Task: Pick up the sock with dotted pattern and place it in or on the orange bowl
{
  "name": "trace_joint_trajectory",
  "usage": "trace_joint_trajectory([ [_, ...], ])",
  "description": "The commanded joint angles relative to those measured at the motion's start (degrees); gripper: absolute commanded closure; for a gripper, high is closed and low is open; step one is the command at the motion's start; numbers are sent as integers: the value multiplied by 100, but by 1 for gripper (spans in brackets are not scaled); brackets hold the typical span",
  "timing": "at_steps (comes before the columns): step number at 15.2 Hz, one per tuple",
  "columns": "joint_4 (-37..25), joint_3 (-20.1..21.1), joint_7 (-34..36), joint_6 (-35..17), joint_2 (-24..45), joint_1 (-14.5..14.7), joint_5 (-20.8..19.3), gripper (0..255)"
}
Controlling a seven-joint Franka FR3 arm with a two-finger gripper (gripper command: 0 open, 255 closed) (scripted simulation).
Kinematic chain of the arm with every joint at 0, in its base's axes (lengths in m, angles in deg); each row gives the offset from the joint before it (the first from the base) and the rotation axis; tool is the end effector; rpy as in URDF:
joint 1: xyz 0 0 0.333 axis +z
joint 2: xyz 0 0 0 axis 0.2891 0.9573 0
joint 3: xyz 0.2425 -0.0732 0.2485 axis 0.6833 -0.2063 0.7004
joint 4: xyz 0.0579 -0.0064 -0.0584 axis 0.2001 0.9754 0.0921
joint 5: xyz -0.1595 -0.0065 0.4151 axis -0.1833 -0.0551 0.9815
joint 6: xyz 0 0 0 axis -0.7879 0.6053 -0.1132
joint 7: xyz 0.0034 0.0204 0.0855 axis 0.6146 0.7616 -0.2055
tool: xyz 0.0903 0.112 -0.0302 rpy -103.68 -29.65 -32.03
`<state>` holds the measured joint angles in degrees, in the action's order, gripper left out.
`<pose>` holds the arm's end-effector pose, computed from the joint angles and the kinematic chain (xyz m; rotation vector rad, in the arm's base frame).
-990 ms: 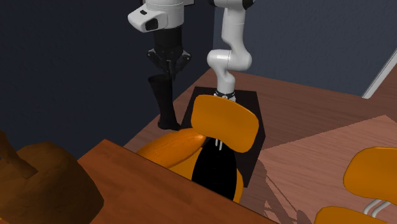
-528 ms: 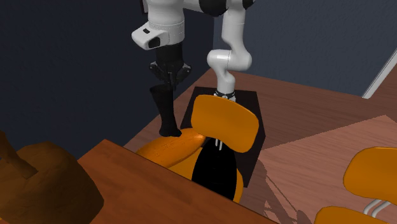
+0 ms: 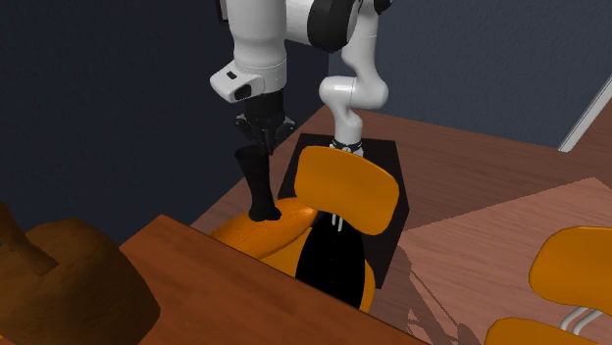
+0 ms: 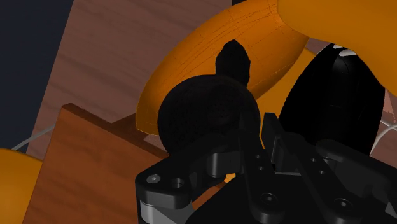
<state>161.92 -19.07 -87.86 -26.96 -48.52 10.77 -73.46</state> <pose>0.5417 -0.1956 0.5093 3.0459 0.1444 -0.2678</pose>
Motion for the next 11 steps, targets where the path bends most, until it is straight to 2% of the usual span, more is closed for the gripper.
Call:
trace_joint_trajectory([
  [1, 141, -9, 7, -156, 7, -8, -4, 255],
  [8, 586, -21, 59, -663, 72, -17, -8, 255],
  [11, 585, -21, 58, -663, 74, -17, -8, 255],
])
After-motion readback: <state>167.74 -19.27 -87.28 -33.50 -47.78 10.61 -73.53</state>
